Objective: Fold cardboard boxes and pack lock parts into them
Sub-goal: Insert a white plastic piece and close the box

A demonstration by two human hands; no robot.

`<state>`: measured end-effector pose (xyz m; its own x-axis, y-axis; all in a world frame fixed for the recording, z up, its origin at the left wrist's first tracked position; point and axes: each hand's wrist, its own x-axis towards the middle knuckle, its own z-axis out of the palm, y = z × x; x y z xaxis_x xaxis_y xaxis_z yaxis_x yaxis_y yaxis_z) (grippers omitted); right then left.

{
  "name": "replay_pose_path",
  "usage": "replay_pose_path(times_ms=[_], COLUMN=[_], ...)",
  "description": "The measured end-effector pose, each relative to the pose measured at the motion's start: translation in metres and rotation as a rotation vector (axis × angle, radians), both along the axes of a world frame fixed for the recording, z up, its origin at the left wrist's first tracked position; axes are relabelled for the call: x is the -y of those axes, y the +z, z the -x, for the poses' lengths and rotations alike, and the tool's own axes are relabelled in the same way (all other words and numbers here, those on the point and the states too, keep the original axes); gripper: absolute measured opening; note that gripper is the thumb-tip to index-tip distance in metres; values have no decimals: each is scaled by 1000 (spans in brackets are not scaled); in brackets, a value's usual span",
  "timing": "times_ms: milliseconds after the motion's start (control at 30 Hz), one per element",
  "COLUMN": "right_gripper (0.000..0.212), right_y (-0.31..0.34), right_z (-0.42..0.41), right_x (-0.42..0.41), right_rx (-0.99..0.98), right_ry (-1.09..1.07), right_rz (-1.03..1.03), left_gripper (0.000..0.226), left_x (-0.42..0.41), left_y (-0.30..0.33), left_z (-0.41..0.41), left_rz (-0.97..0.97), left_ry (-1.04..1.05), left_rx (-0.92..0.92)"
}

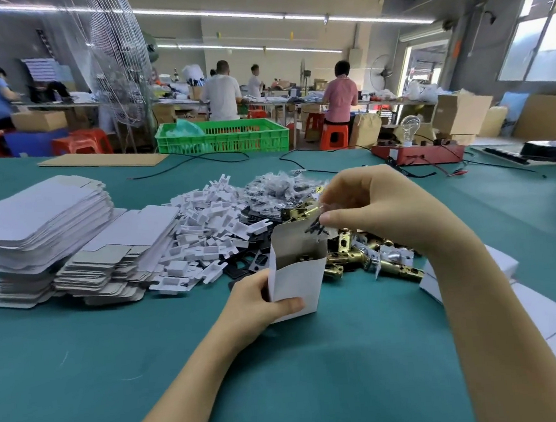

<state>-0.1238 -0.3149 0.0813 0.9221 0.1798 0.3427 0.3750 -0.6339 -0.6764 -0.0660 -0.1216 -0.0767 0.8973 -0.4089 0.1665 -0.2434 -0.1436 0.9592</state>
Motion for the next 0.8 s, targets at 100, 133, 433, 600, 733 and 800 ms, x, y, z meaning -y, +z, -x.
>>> replay_pose_path(times_ms=[100,133,433,600,733,800], right_gripper=[15,14,17,20,15,11], right_y=[-3,-5,-23,-20,-21,-24], right_z=[-1,-2,-10,-10,-11,-12], right_x=[-13,-17,-42,-36,-31,-37], right_rx=[37,48,183,91,46,76], right_ry=[-14,-26,-35,-31,-26,-28], right_rz=[85,144,437,346,364,415], left_gripper=[36,36,45,40,34,35], left_x=[0,1,1,0,1,0], left_y=[2,2,-1,-2,-2,-2], left_z=[0,0,-2,-2,-2,-2], left_rz=[-6,-6,18,21,20,32], left_ry=[-2,-3,-6,-9,-9,-13], left_rx=[2,-3,-31,-23,-18,-24])
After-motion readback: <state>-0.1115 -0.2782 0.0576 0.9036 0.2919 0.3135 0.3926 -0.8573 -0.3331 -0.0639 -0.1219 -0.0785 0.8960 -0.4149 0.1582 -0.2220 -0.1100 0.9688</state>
